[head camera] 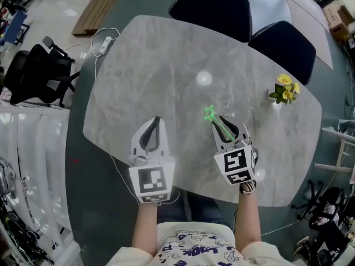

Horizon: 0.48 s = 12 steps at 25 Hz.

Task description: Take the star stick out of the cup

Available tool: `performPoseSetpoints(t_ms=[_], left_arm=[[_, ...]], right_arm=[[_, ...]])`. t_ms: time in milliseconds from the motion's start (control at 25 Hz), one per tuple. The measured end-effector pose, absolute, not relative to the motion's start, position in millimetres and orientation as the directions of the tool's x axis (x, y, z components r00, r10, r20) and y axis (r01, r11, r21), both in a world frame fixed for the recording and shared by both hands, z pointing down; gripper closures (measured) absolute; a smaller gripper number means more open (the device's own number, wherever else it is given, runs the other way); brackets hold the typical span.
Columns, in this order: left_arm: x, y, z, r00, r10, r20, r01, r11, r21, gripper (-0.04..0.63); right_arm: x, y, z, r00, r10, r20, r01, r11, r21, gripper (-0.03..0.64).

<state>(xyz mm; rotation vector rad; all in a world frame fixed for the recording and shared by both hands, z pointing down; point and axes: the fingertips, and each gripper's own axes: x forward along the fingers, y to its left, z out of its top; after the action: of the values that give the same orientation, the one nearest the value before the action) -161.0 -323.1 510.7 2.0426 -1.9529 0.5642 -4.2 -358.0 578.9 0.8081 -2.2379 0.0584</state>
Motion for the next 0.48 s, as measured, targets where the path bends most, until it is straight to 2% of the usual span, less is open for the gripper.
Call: performPoseSetpoints(t_ms=[480], left_arm=[[-167.5,-317.3,513.1,0.008,-0.893,0.449,-0.996,-0.047,-0.077,0.594]], right_arm=[[0.2,-359.3,579.0,-0.502,-0.564,0.655,-0.612,0.767,0.191,0.584]])
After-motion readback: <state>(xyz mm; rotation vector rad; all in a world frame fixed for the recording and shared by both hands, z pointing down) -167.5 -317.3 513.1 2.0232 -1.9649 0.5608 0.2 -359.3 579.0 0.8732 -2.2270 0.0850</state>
